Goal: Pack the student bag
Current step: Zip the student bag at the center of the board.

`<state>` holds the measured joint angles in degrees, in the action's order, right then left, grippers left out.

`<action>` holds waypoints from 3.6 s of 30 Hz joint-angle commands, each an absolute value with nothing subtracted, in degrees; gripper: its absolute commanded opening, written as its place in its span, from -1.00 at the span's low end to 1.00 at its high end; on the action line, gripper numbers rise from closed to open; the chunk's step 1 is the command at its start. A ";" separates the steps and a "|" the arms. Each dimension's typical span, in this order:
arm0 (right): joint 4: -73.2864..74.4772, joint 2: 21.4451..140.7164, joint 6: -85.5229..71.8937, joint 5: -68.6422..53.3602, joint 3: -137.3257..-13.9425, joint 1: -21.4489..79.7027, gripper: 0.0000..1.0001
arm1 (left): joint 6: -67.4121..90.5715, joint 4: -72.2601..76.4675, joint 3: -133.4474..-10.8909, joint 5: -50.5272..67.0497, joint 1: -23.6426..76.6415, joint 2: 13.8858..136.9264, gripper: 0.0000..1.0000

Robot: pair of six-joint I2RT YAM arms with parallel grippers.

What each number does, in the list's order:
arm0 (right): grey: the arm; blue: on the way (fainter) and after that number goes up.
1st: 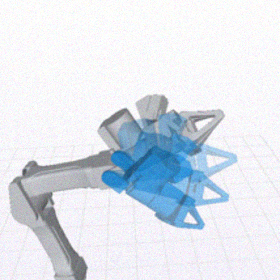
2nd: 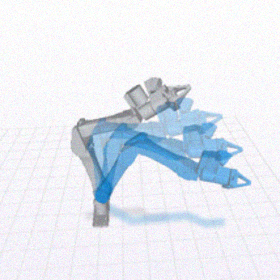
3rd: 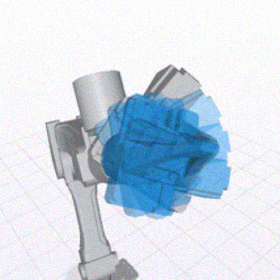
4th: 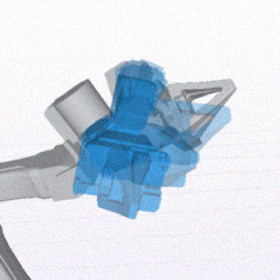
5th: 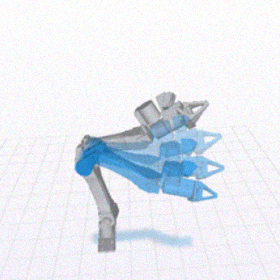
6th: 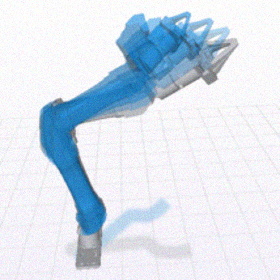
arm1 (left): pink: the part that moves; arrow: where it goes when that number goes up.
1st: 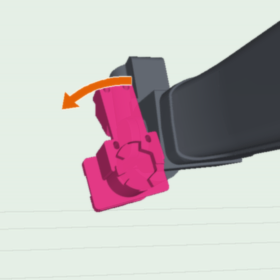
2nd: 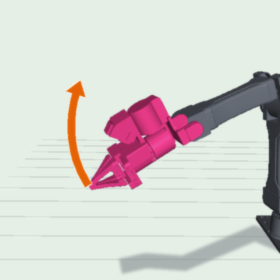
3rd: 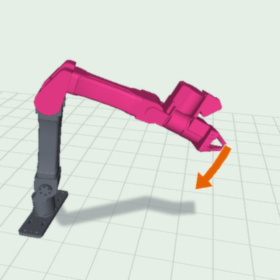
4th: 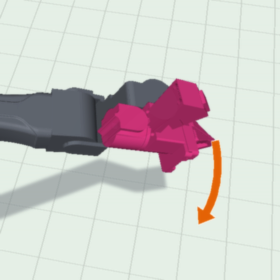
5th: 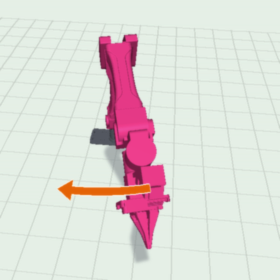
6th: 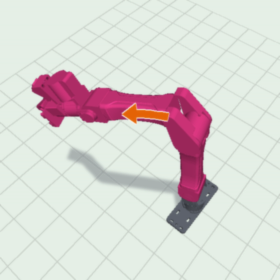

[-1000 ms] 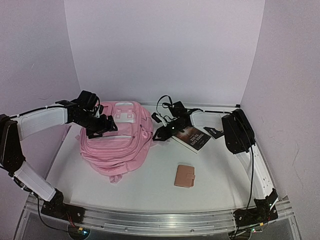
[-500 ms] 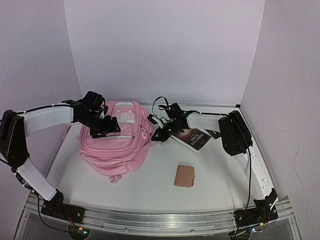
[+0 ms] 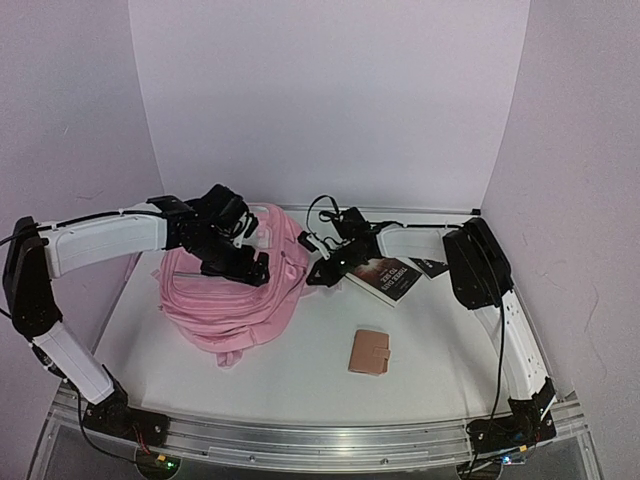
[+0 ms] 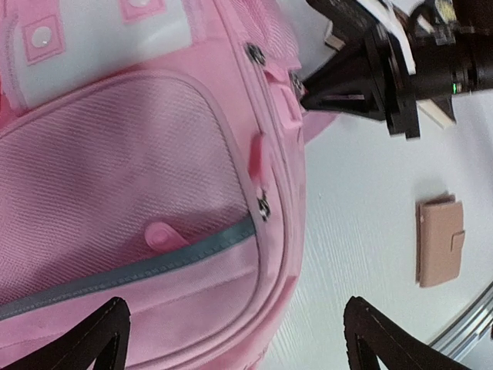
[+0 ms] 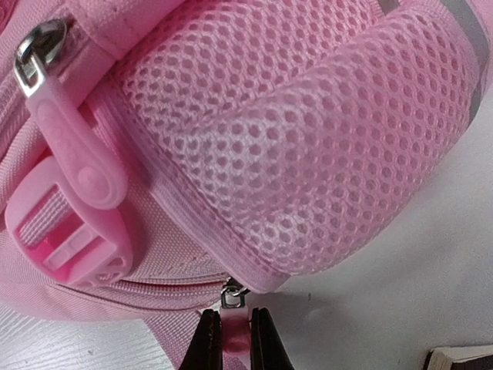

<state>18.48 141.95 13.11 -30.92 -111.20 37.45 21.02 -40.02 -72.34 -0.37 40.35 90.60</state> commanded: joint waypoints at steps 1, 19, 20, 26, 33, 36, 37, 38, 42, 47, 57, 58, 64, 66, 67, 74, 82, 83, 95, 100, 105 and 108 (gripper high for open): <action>20.49 138.87 10.58 -32.04 -112.76 36.30 -1.00 | 14.56 -50.54 -75.23 -4.76 45.86 93.19 0.88; 21.09 137.15 5.98 -37.38 -109.89 37.08 -1.00 | 20.60 -47.80 -76.72 -12.07 49.55 107.38 0.33; 21.02 136.82 5.98 -37.48 -109.31 37.34 -1.00 | 21.36 -47.30 -77.25 -12.48 49.50 107.85 0.23; 20.92 136.82 4.47 -38.63 -106.80 38.64 -1.00 | 26.70 -43.61 -78.48 -13.57 48.37 108.75 -0.32; 20.67 136.53 1.13 -40.71 -104.57 41.06 -1.00 | 31.33 -40.89 -78.58 -12.52 47.10 109.72 -0.90; 19.94 134.25 0.48 -41.62 -101.40 43.34 -1.00 | 32.32 -39.82 -78.06 -11.80 46.51 109.46 -0.98; 19.36 133.32 -0.55 -42.16 -100.64 44.05 -1.00 | 32.52 -39.53 -77.73 -11.63 46.31 109.18 -0.99; 18.63 132.37 -1.84 -42.71 -99.25 44.75 -1.00 | 32.63 -39.09 -77.39 -11.44 46.11 108.82 -0.99; 15.02 128.75 -6.52 -44.66 -95.84 46.89 -1.00 | 33.12 -37.69 -75.82 -10.65 45.29 107.43 -1.00; 10.17 125.01 -13.33 -46.04 -91.76 48.85 -1.00 | 34.09 -35.42 -73.71 -9.40 44.37 105.96 -1.00; 2.42 123.76 -21.00 -47.51 -87.01 48.77 -0.52 | 34.05 -28.66 -64.94 -8.97 43.91 91.74 -0.57; 2.39 123.33 -21.23 -48.21 -86.88 47.88 -0.40 | 33.70 -28.95 -64.55 -9.01 44.11 90.00 -0.40; 2.40 120.42 -22.94 -50.79 -84.91 39.76 0.09 | 32.72 -31.69 -64.62 -9.93 48.36 84.76 0.10; 2.37 119.85 -22.85 -50.44 -84.57 38.15 0.20 | 33.96 -31.97 -65.21 -10.26 50.34 85.58 0.11; 2.38 119.93 -22.83 -50.19 -84.83 37.52 0.22 | 34.68 -31.99 -65.81 -10.47 51.20 86.57 0.12; 2.38 125.25 -24.97 -48.32 -90.84 36.86 0.23 | 38.85 -30.45 -71.44 -9.25 56.33 97.25 0.06; -0.57 131.11 -30.05 -47.43 -95.24 36.99 0.37 | 46.94 -30.61 -71.44 -15.65 56.47 101.69 0.14; -1.82 132.10 -31.08 -47.55 -95.67 37.09 0.41 | 47.57 -31.32 -71.80 -16.55 56.30 102.39 0.15; -9.92 139.07 -42.35 -44.15 -97.37 38.84 0.54 | 50.90 -24.13 -65.78 -14.99 55.40 100.63 0.17; -15.49 141.60 -47.01 -45.67 -97.55 38.91 0.39 | 50.98 -22.33 -64.89 -13.25 56.71 100.11 0.27; -19.49 142.43 -50.47 -45.69 -96.39 38.89 -0.02 | 52.52 -21.25 -63.92 -14.51 57.84 100.14 0.38; -21.15 141.99 -51.72 -45.59 -95.35 38.88 -0.12 | 54.42 -21.53 -64.21 -16.01 57.92 101.85 0.43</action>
